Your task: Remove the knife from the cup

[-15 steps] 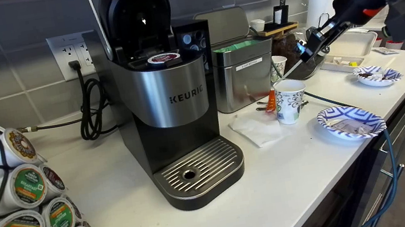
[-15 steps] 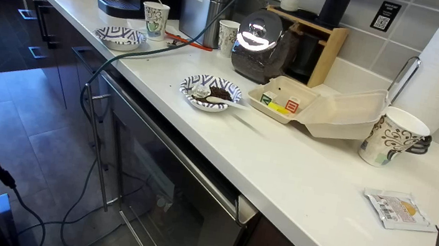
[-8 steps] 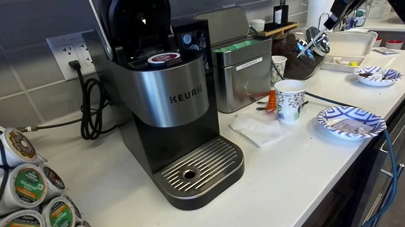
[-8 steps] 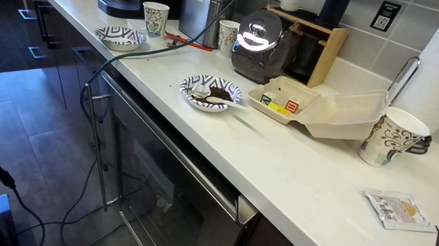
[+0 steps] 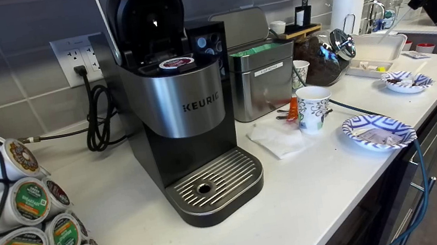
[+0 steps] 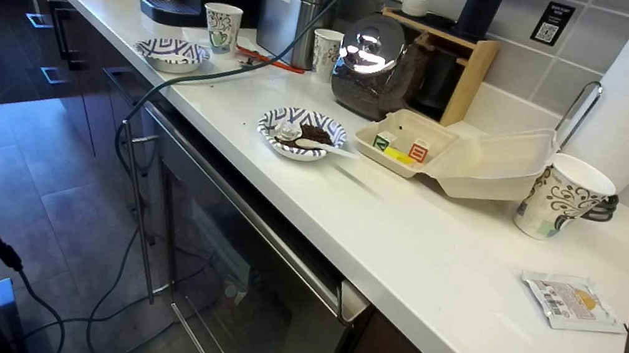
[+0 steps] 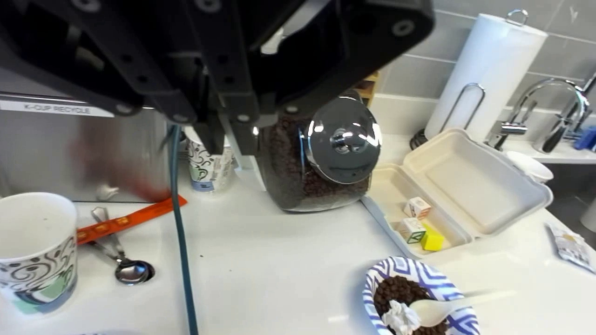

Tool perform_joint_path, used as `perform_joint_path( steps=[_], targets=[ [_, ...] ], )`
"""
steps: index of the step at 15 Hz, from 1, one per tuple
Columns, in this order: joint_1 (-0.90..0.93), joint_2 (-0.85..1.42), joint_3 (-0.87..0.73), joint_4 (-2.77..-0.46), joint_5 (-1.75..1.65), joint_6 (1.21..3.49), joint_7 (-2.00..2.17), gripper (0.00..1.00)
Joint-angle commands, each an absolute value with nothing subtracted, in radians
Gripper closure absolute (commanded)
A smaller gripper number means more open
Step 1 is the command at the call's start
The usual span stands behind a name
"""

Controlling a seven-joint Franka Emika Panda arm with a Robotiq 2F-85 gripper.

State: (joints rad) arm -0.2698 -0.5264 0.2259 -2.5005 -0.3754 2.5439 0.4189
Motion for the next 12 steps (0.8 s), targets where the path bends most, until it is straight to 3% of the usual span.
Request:
perform_joint_path(
  steps=[1,12],
  targets=[
    [-0.25,-0.529,0.108,-2.547,-0.28,2.61,0.427,0.97],
    [-0.055,-0.56,-0.415,-2.576,0.377,2.633,-0.027,0.97]
  ],
)
